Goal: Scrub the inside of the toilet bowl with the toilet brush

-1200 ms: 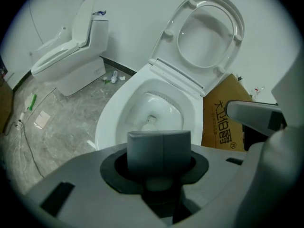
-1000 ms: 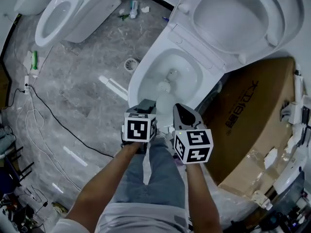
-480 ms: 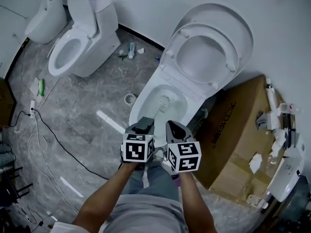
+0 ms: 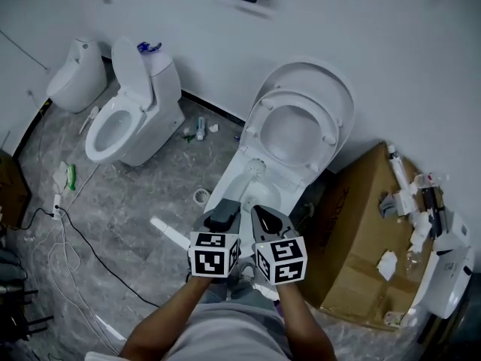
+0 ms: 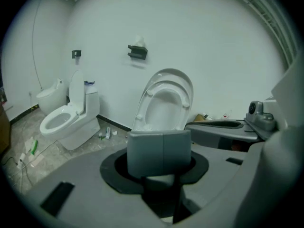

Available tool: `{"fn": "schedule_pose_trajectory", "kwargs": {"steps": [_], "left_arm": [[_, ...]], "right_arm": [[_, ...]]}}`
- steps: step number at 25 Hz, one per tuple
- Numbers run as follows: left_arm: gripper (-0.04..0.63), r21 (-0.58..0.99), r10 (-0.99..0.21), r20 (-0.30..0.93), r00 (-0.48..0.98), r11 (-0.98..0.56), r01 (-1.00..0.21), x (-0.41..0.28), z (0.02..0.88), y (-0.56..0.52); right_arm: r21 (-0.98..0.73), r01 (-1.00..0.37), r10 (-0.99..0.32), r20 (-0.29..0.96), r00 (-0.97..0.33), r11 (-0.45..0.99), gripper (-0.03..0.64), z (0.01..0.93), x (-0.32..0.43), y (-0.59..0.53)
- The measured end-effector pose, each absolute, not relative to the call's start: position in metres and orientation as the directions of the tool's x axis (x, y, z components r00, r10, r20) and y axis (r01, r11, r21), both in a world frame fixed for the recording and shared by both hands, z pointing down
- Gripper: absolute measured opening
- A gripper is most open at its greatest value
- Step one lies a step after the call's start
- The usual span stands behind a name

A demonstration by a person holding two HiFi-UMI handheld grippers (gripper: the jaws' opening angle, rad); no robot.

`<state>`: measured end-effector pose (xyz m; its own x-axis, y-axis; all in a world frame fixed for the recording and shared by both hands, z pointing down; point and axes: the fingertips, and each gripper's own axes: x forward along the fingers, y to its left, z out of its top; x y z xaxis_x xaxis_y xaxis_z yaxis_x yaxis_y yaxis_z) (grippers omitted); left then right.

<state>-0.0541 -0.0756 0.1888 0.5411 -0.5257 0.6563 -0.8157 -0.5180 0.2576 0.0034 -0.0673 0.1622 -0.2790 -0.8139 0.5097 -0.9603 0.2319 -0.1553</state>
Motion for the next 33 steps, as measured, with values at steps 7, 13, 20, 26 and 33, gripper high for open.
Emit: {"fn": "schedule_pose_trajectory", "kwargs": {"steps": [7,13,20,26,33], "left_arm": [[0.156,0.221,-0.609,0.559,0.563,-0.546,-0.808,-0.054,0.138,-0.082],[0.156,0.187,-0.638,0.516,0.572,-0.567,-0.802,-0.046,0.119,-0.085],[0.156,0.174,-0.636,0.496,0.592,-0.595,-0.785,-0.041,0.112,-0.087],[0.156,0.178,-0.628,0.504,0.593,-0.596,-0.783,-0.041,0.113,-0.088],[0.156,0.19,-0.625,0.511,0.59,-0.588,-0.787,-0.045,0.113,-0.091]], "right_arm": [[-0.142,-0.963,-0.866,0.423,-0.267,0.228,0.002,0.12,0.01,-0.068],[-0.134,-0.968,-0.883,0.397,-0.25,0.214,0.002,0.107,0.014,-0.07],[-0.15,-0.968,-0.887,0.391,-0.245,0.201,0.002,0.103,0.013,-0.074],[-0.153,-0.968,-0.888,0.39,-0.243,0.197,0.002,0.1,0.014,-0.076],[-0.153,-0.968,-0.886,0.394,-0.246,0.201,0.002,0.101,0.011,-0.077]]}}
